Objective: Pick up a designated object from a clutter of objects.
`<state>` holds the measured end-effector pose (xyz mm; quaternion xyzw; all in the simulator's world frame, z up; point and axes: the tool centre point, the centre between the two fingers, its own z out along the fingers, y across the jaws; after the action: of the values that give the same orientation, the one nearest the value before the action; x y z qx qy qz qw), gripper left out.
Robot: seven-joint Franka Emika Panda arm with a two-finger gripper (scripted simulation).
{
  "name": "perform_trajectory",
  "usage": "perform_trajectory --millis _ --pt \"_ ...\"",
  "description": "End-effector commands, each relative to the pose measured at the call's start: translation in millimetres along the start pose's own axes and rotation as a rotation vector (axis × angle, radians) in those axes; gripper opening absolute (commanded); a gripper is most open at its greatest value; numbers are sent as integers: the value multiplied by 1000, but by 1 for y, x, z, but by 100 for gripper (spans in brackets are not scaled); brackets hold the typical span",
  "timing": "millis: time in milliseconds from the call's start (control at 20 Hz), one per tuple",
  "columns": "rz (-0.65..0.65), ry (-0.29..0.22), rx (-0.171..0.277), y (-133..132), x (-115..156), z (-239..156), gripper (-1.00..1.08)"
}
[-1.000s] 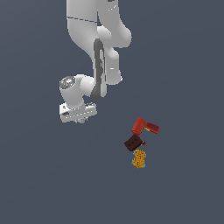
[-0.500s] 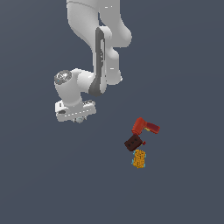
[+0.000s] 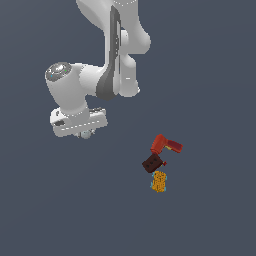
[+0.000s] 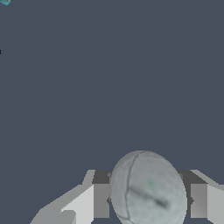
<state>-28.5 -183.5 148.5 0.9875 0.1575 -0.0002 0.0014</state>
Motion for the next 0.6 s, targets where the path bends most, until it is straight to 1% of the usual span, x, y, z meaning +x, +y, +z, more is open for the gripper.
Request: perform_trajectory --millis 0,550 --pt "0 -1 0 3 11 -23 -100" --pt "0 -1 0 16 63 -117 -100"
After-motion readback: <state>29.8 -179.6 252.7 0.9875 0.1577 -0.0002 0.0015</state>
